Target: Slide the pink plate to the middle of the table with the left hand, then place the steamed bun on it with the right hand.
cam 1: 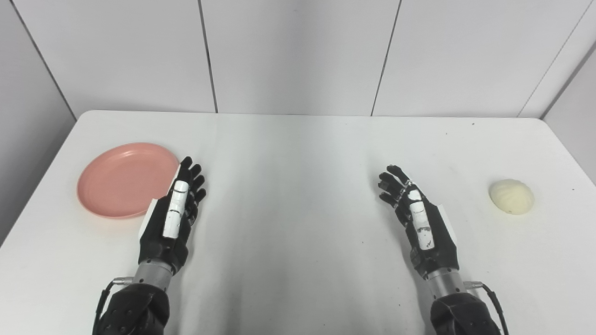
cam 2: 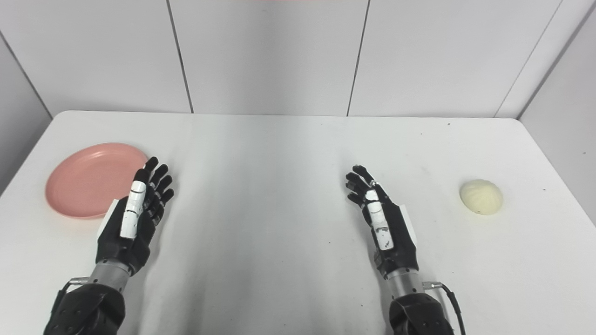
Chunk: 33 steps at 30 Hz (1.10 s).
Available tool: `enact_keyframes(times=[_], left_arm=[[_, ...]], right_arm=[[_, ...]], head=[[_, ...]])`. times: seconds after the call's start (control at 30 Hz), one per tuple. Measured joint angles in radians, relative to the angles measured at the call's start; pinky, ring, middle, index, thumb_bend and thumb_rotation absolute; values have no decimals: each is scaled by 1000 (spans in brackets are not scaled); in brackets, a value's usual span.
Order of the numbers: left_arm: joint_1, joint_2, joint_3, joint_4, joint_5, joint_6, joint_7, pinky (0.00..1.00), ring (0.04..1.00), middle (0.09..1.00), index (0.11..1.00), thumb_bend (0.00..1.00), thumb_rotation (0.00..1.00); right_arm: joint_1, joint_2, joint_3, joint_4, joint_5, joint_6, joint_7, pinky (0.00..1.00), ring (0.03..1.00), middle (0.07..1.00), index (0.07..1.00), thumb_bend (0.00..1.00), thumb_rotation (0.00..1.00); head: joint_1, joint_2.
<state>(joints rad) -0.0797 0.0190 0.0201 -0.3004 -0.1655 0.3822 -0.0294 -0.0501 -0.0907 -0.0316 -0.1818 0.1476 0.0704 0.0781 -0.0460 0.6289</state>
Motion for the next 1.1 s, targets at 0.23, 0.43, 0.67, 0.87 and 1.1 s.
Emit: enact_keyframes(times=[0.23, 0.43, 0.67, 0.87, 1.1], left_arm=[[0, 0, 1, -1, 0, 4, 0, 1000, 996, 1000, 1000, 798, 890], [0, 0, 1, 0, -1, 10, 0, 1000, 998, 1000, 1000, 804, 891], [-2, -13, -5, 81, 3, -16, 0, 1000, 990, 1000, 1000, 800, 842], [-11, -35, -14, 144, 34, -104, 0, 1000, 982, 1000, 1000, 784, 859], [-13, -54, -35, 197, 66, -188, 11, 1000, 979, 1000, 1000, 720, 882]], right_arm=[[0, 0, 1, 0, 2, 1, 0, 876, 863, 854, 864, 873, 934], [0, 0, 2, 0, 2, 0, 2, 874, 860, 850, 859, 882, 926], [-1, -15, -3, 80, 13, -11, 30, 894, 877, 869, 869, 865, 943], [-23, -27, -18, 135, 25, -79, 56, 893, 878, 870, 873, 849, 945], [-47, -52, -33, 176, 44, -128, 74, 920, 900, 890, 900, 845, 965]], head=[[-2, 3], [26, -12], [104, -90], [152, -150], [212, -187]])
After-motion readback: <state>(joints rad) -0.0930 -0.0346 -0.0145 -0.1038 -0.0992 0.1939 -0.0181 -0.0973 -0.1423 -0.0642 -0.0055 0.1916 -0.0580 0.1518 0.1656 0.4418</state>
